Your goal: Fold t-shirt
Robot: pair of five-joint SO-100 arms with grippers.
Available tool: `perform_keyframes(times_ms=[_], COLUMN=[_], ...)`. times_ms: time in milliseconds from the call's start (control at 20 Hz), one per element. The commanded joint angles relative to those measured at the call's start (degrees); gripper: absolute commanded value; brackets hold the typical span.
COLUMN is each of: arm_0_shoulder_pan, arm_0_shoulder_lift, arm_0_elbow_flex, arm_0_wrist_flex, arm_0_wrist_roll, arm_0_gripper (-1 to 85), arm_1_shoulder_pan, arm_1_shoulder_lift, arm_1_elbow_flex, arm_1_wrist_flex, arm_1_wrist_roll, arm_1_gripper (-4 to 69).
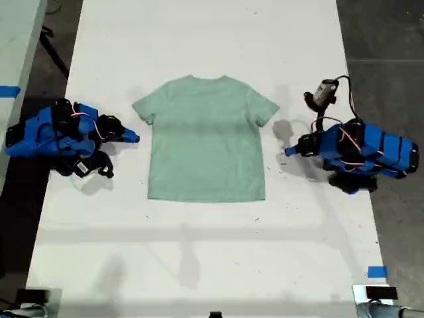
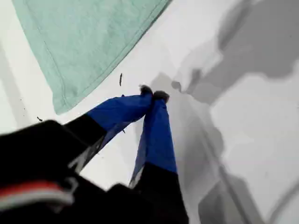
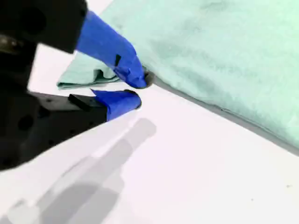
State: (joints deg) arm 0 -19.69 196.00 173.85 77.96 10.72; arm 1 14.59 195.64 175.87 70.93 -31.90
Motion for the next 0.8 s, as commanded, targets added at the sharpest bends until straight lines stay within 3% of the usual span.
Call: perform_keyframes(times_ms=[0,750], arm_0_shoulder_pan=[30.1,27.7], arm_0_shoulder_lift=[0.1,0.1], arm_0_elbow_flex=[-1.2,-3.2], arm_0_wrist_flex=[1.5,1.2], arm_0_wrist_roll=[-27.4,-27.7], arm_0_gripper=[0.0,0.0], arm_1_shoulder_pan=[-0.4,-2.4], arm_1_shoulder_lift=[0.4,0.4], arm_1_elbow_flex=[-0.1,-4.4], arm_1_wrist_flex=[-5.4,-4.7], arm_1_wrist_roll=[38.5,39.4], arm_1_gripper=[-1.0,-0.8])
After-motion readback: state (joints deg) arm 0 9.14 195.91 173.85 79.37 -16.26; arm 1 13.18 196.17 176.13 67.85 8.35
